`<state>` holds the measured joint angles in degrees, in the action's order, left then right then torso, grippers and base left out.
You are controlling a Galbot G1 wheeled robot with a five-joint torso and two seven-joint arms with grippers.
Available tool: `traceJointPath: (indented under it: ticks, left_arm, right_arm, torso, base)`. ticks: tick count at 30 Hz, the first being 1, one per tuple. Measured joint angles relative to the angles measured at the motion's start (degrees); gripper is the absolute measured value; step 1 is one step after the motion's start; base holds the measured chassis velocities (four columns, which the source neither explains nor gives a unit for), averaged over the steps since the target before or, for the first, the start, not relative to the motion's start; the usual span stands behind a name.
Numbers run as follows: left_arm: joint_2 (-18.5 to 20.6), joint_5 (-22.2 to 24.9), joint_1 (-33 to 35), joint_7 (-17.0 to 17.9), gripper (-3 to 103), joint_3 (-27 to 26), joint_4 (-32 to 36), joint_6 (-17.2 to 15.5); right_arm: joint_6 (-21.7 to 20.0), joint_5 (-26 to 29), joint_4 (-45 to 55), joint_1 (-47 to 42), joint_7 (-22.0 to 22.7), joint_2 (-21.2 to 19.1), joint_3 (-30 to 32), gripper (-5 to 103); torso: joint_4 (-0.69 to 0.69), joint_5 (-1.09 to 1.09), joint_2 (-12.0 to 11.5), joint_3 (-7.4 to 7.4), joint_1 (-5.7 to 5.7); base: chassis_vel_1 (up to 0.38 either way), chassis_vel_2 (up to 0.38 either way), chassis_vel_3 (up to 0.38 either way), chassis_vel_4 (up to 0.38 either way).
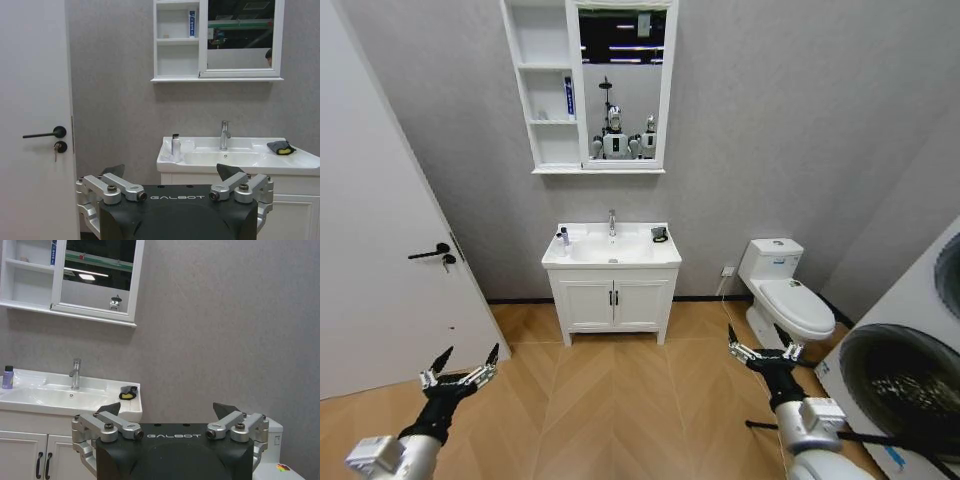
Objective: Move facial cleanser and shampoo from washbasin to cabinet, then wipe washbasin with towel.
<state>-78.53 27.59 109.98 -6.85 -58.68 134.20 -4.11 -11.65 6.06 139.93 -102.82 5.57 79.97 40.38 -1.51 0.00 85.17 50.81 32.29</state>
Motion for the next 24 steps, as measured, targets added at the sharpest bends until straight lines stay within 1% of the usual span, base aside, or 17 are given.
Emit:
traceJointPath:
  ticks: [24]
  left_arm:
    - [-0.3, 0.5, 0.1, -0.7, 100, -0.2, -0.4, 1.1]
  right_arm:
    - [0.3, -0.4, 0.4, -0.5, 0.2, 0.1, 0.0, 100]
  torso:
    - [0.00, 0.00, 0.0, 0.00, 0.00]
  base:
    - [0.000, 0.000, 0.000, 0.000]
